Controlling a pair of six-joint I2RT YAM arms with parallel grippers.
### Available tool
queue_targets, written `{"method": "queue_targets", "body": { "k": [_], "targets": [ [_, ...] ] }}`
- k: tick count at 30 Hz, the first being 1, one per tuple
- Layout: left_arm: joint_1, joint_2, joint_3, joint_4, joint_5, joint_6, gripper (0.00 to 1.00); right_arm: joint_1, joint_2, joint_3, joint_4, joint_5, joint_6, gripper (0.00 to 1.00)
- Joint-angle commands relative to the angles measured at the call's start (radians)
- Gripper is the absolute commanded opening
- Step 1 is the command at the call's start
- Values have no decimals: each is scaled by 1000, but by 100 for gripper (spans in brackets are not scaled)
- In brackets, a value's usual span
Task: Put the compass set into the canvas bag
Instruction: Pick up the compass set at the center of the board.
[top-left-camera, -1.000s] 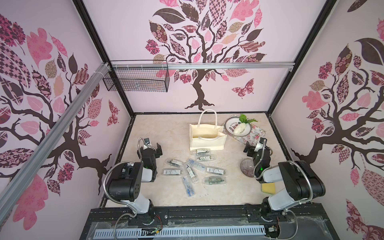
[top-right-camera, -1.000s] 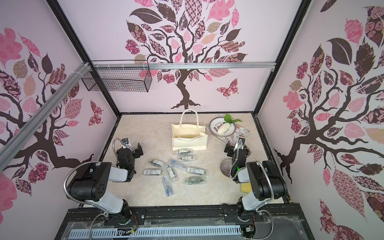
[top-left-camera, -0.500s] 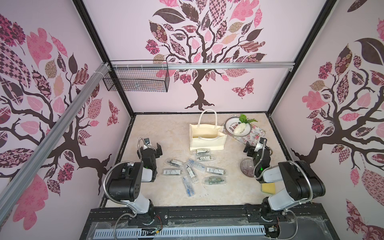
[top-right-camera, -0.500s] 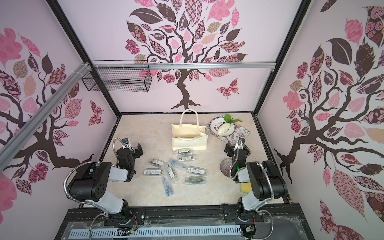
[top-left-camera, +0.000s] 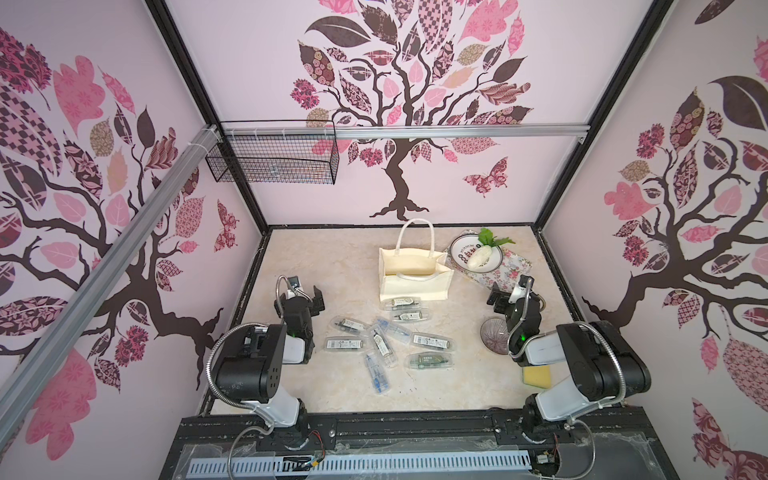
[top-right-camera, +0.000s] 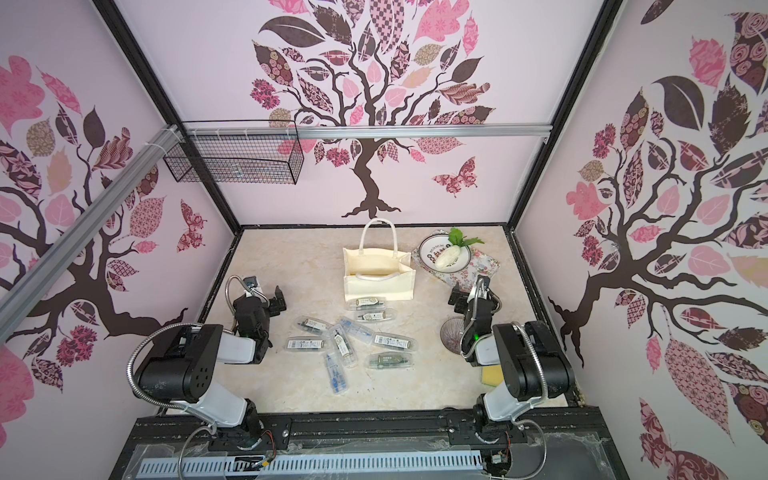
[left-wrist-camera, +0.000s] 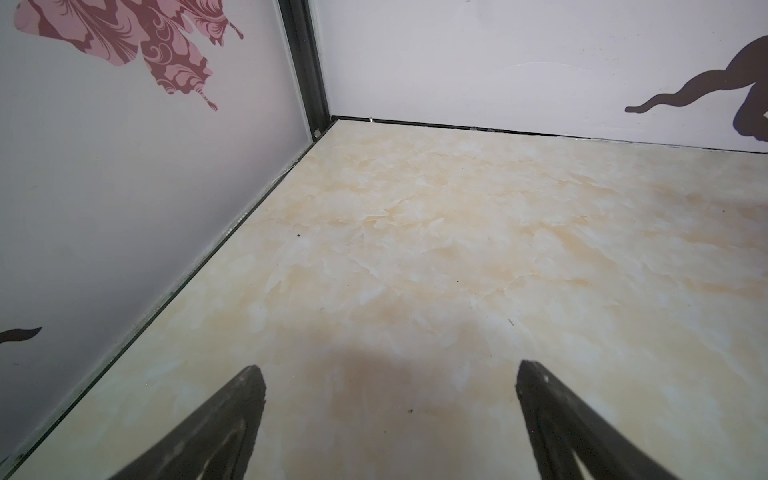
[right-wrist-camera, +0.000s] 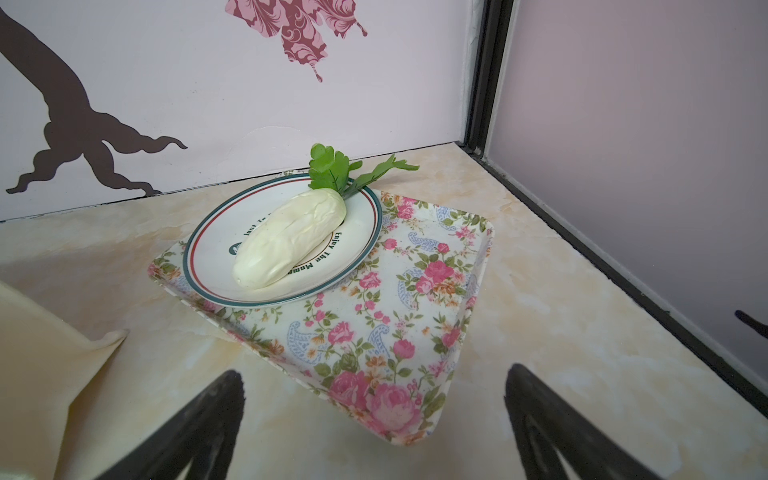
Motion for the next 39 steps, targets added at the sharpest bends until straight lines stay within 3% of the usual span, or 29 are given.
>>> {"method": "queue_targets", "body": {
  "k": [1, 4, 8, 15, 19, 24, 29, 32, 36, 39],
  "targets": [
    [-2, -21, -16, 75, -20, -12, 97, -3, -14, -1, 23, -58, -25, 100],
    [-1, -34, -97, 213, -19, -18, 97, -2, -71, -11, -12, -3, -7, 100],
    [-56, -52, -89, 206, -71, 41, 97, -1, -164, -7, -126, 55, 8, 100],
    [-166, -164, -21, 29, -241, 140, 97, -2, -310, 28, -316, 76, 51, 100],
    [-200, -225, 47, -110, -313, 155, 97, -1, -367, 72, -440, 27, 92, 100],
    [-227, -315, 103, -216, -293, 37, 97, 40, -454, 166, -676, 4, 118, 100],
    [-280, -359, 220, -498, -252, -109, 97, 75, -546, 231, -865, -16, 192, 100],
    [-343, -370, 266, -615, -252, -138, 97, 82, -581, 246, -956, -48, 279, 100],
    [-443, -411, 279, -742, -301, -222, 97, 145, -574, 288, -1084, -94, 289, 100],
    [-522, -423, 313, -892, -336, -282, 97, 173, -536, 325, -1162, -207, 295, 100]
  ]
}}
